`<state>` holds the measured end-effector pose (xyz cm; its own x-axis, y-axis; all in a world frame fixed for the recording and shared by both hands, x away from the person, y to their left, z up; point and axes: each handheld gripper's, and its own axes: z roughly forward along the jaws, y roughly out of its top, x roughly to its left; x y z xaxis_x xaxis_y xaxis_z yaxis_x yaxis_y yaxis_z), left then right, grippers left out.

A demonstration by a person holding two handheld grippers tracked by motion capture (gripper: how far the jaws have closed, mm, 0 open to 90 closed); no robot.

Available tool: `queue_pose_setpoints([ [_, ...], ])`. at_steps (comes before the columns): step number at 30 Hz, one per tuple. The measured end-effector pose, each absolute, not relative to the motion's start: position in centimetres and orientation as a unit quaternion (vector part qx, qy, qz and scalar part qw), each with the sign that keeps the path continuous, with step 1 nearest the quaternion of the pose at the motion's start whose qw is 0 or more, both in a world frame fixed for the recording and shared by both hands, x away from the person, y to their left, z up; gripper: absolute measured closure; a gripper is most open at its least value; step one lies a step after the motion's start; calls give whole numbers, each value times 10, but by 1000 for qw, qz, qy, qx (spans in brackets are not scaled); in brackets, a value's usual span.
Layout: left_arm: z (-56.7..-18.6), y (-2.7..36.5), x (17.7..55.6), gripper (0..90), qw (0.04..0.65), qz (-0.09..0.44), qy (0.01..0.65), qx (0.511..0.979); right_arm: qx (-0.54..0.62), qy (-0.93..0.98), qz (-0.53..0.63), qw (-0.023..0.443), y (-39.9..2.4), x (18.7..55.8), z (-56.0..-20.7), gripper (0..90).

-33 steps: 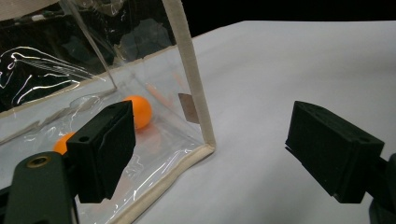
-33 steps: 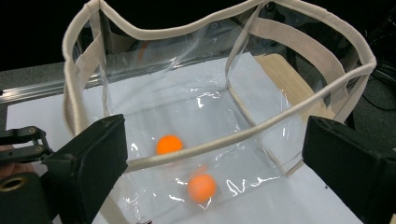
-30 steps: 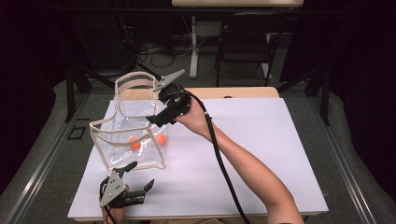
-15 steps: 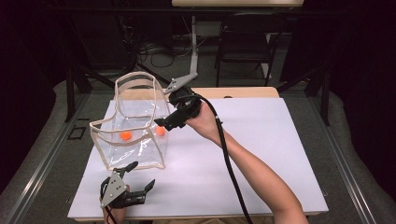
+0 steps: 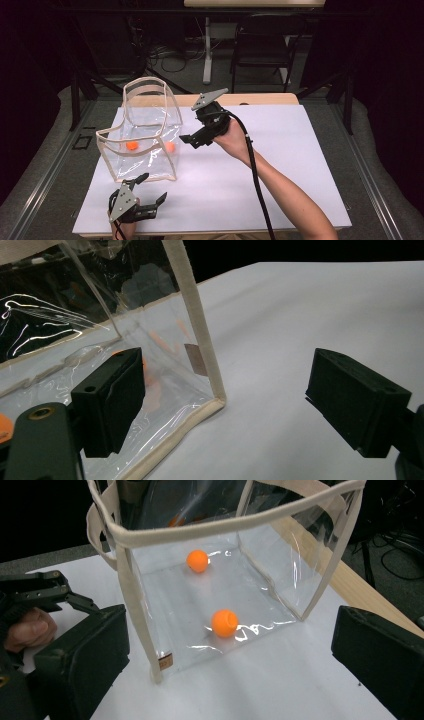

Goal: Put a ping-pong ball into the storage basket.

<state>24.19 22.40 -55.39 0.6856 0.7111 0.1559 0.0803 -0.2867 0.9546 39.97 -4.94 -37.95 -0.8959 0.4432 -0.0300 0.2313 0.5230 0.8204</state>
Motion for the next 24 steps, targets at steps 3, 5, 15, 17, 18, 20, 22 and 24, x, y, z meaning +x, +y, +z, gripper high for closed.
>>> queue_pose_setpoints([
  [3, -554, 225, 241, 157, 534, 294, 268, 746, 197, 865, 446, 117, -55, 399, -384, 14],
  [5, -554, 226, 240, 157, 534, 295, 269, 745, 199, 864, 446, 118, -59, 399, -387, 13],
  [15, -554, 225, 241, 157, 534, 297, 267, 746, 209, 864, 443, 117, -76, 394, -402, 0],
  [17, -554, 226, 241, 157, 535, 296, 268, 745, 208, 864, 442, 118, -78, 392, -404, 0],
  [18, -554, 226, 241, 157, 535, 296, 269, 744, 209, 864, 443, 118, -79, 390, -405, 0],
  [20, -554, 227, 241, 157, 535, 296, 269, 744, 208, 864, 442, 119, -82, 387, -407, 0],
  [22, -554, 227, 241, 157, 535, 296, 268, 744, 207, 865, 441, 122, -85, 384, -409, 0],
  [24, -554, 227, 241, 157, 534, 296, 267, 745, 207, 865, 441, 124, -88, 382, -410, 0],
])
